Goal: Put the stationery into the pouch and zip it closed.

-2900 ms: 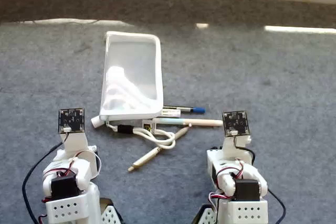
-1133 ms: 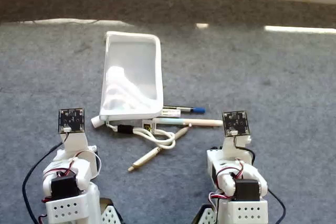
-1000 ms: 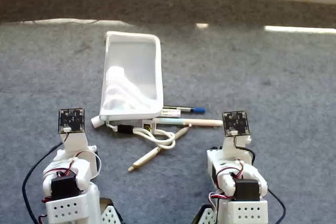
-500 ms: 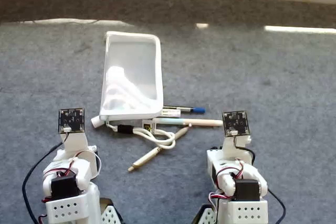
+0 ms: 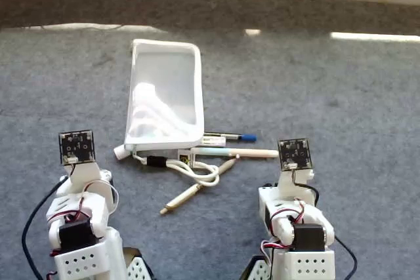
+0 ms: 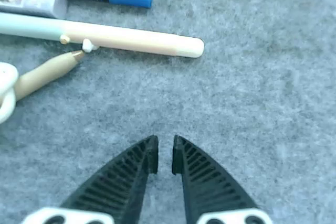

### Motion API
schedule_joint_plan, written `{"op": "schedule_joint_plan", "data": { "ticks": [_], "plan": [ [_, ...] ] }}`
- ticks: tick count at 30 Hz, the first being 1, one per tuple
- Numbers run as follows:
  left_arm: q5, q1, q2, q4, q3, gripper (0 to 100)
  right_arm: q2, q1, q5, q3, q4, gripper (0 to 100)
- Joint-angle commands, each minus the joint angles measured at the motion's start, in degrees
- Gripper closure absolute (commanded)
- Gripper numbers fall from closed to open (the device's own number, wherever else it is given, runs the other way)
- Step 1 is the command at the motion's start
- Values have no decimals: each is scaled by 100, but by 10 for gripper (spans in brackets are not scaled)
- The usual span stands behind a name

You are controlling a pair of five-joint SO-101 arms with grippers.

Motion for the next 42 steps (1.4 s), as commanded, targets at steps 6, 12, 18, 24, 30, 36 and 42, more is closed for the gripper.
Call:
{"op": "schedule_joint_plan", "data": {
  "ticks": [6,12,18,24,30,36,42],
  "plan": [
    [-1099,-787,-84,316,-673,995,-40,48,70,-251,-136,947],
    [-1099,-1262,-84,273,-673,995,-40,31,431,-857,-989,947],
    [-1099,-1376,-84,273,-673,995,-31,-426,1020,-1886,-497,947],
    [-1099,-1367,-84,273,-673,995,127,-1429,1020,-2730,-356,946],
    [-1099,-1385,-84,273,-673,995,1824,-2316,1011,-3802,-365,947],
    [-1099,-1402,-84,273,-673,995,3662,-3477,993,-4769,-365,947],
    [-1099,-1402,-84,273,-664,994,5376,-4242,747,-5736,-365,947]
  ]
}}
